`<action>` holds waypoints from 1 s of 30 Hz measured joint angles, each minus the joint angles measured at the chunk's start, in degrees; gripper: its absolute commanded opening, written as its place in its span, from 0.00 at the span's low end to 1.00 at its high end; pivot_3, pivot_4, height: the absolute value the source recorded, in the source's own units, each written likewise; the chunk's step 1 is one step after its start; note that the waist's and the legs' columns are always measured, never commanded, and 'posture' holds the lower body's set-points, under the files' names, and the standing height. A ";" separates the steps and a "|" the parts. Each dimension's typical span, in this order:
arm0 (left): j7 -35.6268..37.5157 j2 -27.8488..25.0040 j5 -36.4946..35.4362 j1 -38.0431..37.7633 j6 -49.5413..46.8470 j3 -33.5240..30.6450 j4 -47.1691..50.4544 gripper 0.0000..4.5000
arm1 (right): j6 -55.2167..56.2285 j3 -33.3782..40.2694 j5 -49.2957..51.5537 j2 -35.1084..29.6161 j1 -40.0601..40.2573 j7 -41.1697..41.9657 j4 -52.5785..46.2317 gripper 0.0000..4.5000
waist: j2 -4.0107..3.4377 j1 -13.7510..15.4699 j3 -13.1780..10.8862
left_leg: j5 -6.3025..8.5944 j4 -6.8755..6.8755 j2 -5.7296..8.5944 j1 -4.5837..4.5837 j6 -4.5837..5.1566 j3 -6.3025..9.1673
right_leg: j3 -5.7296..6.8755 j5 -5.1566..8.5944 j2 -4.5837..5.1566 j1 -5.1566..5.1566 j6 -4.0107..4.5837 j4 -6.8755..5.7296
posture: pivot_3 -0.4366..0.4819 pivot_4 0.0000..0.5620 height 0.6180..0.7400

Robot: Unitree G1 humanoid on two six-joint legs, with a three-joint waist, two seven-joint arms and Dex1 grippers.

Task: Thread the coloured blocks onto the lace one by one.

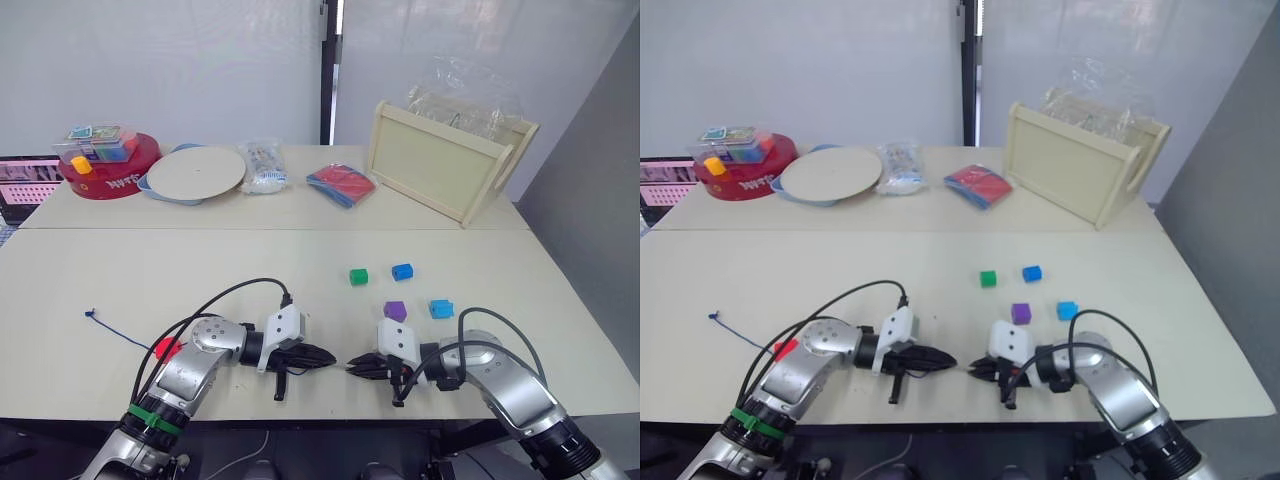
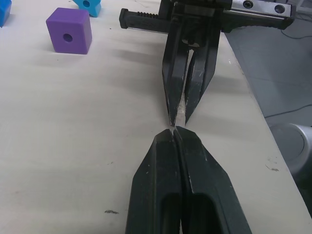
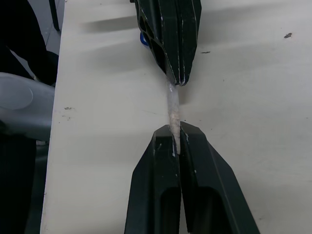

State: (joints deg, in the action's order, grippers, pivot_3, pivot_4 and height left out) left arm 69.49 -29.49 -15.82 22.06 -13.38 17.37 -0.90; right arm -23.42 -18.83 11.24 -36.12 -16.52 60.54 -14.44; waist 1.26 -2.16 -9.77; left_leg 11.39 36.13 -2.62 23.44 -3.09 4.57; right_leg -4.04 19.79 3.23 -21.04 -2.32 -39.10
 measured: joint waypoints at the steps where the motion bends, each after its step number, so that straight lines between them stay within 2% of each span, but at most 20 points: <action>1: 0.03 -0.07 -0.01 0.12 -0.19 -0.10 0.03 0.00 | -0.71 0.25 0.54 0.25 0.21 -0.34 -0.28 0.15 | 0.00 -0.01 0.00 | 0.00 0.00 0.00 0.00 0.00 0.00 | 0.00 0.00 0.00 0.00 0.00 0.00 | 0.48 0.27 1.00; 2: 0.06 -0.23 -0.01 0.17 -0.28 -0.18 0.04 0.00 | -1.06 0.54 1.06 0.47 0.38 -0.70 -0.62 0.20 | 0.00 -0.01 0.00 | 0.00 0.00 0.00 0.00 0.00 0.00 | 0.00 0.00 0.00 0.00 0.00 0.00 | 0.48 0.27 1.00; 6: 0.37 -0.53 -0.02 0.21 -0.36 -0.34 0.04 0.00 | -2.67 2.89 2.43 0.11 1.90 -1.74 -2.82 0.52 | 0.00 0.04 0.00 | 0.00 0.00 0.00 0.00 0.00 0.00 | 0.00 0.00 0.00 0.00 0.00 0.00 | 0.48 0.27 1.00; 12: 0.77 -1.57 -0.13 0.30 -0.85 -1.17 0.08 0.00 | -6.56 10.21 6.40 -0.56 6.96 -5.21 -7.28 0.97 | 0.00 0.15 0.00 | 0.00 0.01 0.01 0.02 0.00 0.00 | 0.00 0.00 0.01 0.00 0.00 0.01 | 0.48 0.27 1.00; 20: -0.06 -1.82 -2.39 -0.12 -3.04 -4.40 1.43 0.00 | -10.21 21.94 11.11 0.73 15.79 -13.57 -10.75 0.99 | 0.00 0.15 0.00 | 0.00 0.00 0.01 0.02 0.00 0.00 | -0.01 0.00 0.01 0.01 0.00 0.01 | 0.48 0.27 1.00; 27: 0.12 -2.86 -3.25 -0.41 -4.16 -5.04 2.71 0.00 | -10.79 24.28 12.17 1.27 20.23 -17.58 -12.38 0.99 | -0.01 -0.02 0.01 | 0.00 -0.01 0.01 0.00 0.00 0.00 | -0.02 0.00 0.01 0.01 0.00 0.01 | 0.48 0.27 1.00; 30: 0.96 -4.49 -1.15 -1.28 -1.72 -4.49 1.99 0.00 | -10.79 24.20 12.17 1.27 20.54 -18.31 -12.68 0.99 | -0.02 -0.10 0.01 | 0.00 -0.04 0.01 -0.02 0.00 -0.01 | -0.02 0.00 0.01 0.01 0.00 0.01 | 0.48 0.27 1.00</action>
State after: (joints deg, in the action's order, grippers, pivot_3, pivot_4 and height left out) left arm 70.45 -33.98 -16.97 20.78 -15.10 12.88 1.09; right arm -34.21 5.37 23.41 -34.85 4.02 42.22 -27.12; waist 1.24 -2.27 -9.76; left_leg 11.39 36.09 -2.61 23.42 -3.09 4.57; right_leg -4.06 19.80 3.24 -21.03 -2.32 -39.10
